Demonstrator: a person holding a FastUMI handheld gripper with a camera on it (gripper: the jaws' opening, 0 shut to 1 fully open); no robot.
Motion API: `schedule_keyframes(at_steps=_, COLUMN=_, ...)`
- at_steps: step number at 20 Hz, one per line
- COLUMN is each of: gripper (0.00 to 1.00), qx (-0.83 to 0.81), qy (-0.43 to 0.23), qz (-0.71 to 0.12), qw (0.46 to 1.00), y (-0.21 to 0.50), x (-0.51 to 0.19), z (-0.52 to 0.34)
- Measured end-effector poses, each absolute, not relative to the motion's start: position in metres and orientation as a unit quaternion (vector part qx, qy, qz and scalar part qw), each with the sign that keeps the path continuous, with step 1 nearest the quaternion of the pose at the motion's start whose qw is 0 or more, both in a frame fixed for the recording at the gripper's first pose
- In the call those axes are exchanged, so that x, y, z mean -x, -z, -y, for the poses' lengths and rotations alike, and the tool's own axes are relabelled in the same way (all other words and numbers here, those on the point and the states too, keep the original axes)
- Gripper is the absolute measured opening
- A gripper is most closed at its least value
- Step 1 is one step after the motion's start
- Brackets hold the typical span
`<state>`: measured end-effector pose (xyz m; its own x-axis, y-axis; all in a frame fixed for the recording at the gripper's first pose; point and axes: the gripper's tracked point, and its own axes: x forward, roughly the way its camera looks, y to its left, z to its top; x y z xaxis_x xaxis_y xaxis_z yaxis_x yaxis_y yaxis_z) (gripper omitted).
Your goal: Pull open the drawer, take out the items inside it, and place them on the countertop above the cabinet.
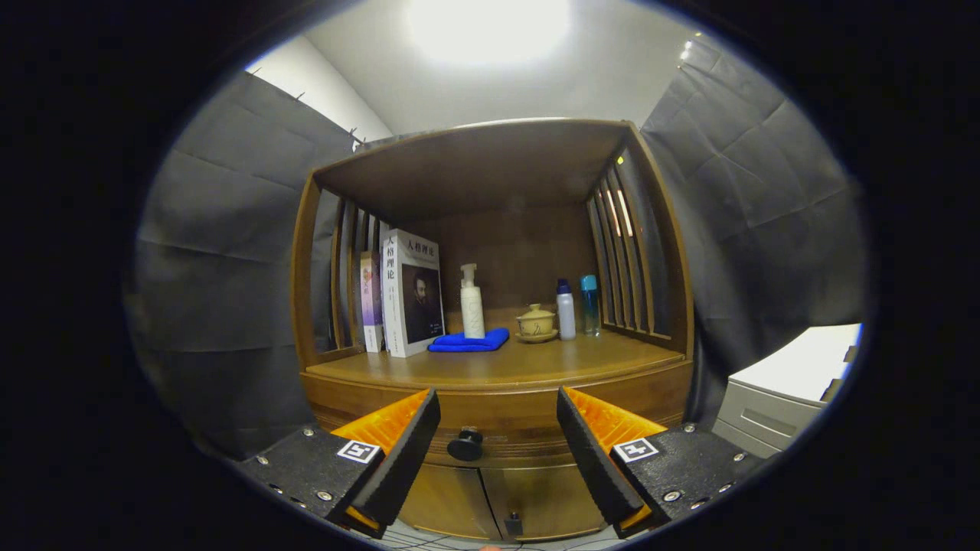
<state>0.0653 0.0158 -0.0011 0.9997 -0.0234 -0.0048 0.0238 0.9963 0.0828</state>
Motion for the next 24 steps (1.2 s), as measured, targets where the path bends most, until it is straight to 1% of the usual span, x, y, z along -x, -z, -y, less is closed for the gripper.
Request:
schedule_keyframes(at_steps=10, gripper=0.95, qx=-0.024, qy=-0.019, qz=-0.063, qw=0.998, y=0.054, x=-0.112, z=-0.05)
schedule_keyframes(at_steps=18, gripper=0.94, qx=-0.022, qy=-0.036, qz=-0.105, qw=0.994, y=0.092, x=-0.138, z=-0.06)
schedule_keyframes(at_steps=20, gripper=0.91, qx=-0.019, qy=-0.042, qz=-0.117, qw=0.992, y=0.099, x=-0.14, z=-0.064)
schedule_keyframes(at_steps=24, gripper=0.76, qx=-0.008, qy=-0.041, qz=-0.13, qw=0.991, y=0.108, x=-0.14, z=-0.067)
